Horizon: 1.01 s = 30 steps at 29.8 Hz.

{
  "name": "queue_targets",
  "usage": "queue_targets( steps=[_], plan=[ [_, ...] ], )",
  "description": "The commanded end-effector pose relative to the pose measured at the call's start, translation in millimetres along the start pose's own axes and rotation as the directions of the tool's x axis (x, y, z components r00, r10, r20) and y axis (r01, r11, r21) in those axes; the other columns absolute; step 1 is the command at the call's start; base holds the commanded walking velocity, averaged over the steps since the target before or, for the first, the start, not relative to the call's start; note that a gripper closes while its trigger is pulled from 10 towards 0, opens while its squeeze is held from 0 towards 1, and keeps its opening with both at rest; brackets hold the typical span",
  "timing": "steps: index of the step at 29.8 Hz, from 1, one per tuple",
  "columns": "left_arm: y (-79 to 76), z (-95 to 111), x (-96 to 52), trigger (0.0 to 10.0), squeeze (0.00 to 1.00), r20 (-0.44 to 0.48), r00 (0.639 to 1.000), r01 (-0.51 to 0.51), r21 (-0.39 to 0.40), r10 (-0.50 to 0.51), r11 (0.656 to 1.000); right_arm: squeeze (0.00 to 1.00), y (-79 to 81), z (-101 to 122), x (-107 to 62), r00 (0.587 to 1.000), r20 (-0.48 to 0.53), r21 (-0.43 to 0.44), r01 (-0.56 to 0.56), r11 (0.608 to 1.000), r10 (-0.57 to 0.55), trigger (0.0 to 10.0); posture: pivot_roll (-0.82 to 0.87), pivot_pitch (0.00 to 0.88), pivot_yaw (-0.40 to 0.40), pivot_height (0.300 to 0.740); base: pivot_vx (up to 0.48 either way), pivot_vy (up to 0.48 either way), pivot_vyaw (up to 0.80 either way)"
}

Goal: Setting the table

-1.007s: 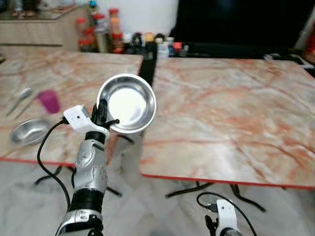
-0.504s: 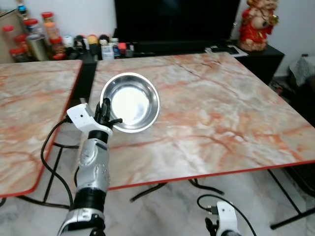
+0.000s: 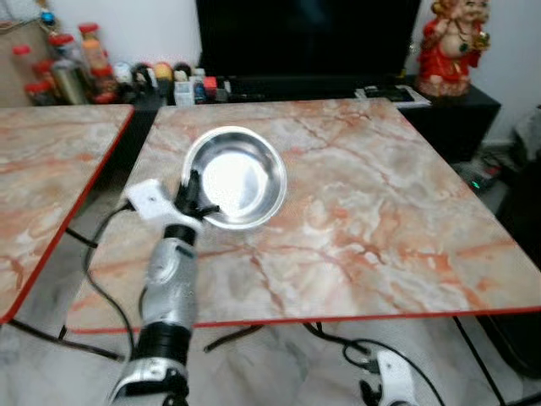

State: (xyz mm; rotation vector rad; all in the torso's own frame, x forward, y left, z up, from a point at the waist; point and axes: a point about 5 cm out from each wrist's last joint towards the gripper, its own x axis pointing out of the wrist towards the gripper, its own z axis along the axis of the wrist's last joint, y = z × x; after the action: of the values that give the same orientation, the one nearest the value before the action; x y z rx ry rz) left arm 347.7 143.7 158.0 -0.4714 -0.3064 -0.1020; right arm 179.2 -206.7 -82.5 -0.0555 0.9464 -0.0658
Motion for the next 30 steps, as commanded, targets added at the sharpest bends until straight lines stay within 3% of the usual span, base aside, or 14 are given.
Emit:
queue_targets(
  steps=[1, 14, 25, 28, 30],
  plan=[
    [7.4, 10.8, 2.6, 10.0, 0.0, 0.034, 0.999, -0.012, 0.02, 0.011, 1.0, 0.0, 10.1, 5.8, 1.8, 1.0, 0.013, 0.01, -0.022, 1.0, 0.022, 10.0, 0.02, 0.0, -0.025, 0.74, 0.244, -0.281, 0.0],
    [5.7, 6.8, 0.8, 10.0, 0.0, 0.001, 1.0, 0.01, -0.009, -0.01, 1.0, 0.0, 12.2, 4.2, 1.7, 1.0, 0.007, 0.013, -0.022, 1.0, 0.022, 10.0, 0.02, 0.0, -0.021, 0.74, 0.19, -0.235, 0.0],
    [12.1, -15.7, -11.7, 10.0, 0.0, -0.146, 0.989, 0.024, -0.083, -0.036, 0.996, 0.0, 12.9, 1.0, 1.2, 1.0, -0.002, 0.014, -0.018, 1.0, 0.019, 10.0, 0.02, 0.0, -0.024, 0.74, 0.0, 0.0, 0.0],
    [13.7, -25.3, -16.3, 10.0, 0.0, -0.231, 0.972, 0.024, -0.06, -0.037, 0.998, 0.0, 13.0, 0.6, 1.1, 1.0, -0.004, 0.013, -0.018, 1.0, 0.018, 10.0, 0.02, 0.0, -0.024, 0.74, 0.0, 0.0, 0.0],
    [15.1, -33.0, -21.1, 10.0, 0.0, -0.287, 0.957, 0.003, -0.084, -0.027, 0.996, 0.0, 13.1, -0.2, 1.0, 1.0, -0.008, 0.012, -0.017, 1.0, 0.017, 10.0, 0.02, 0.0, -0.023, 0.74, 0.0, 0.0, 0.0]
  ],
)
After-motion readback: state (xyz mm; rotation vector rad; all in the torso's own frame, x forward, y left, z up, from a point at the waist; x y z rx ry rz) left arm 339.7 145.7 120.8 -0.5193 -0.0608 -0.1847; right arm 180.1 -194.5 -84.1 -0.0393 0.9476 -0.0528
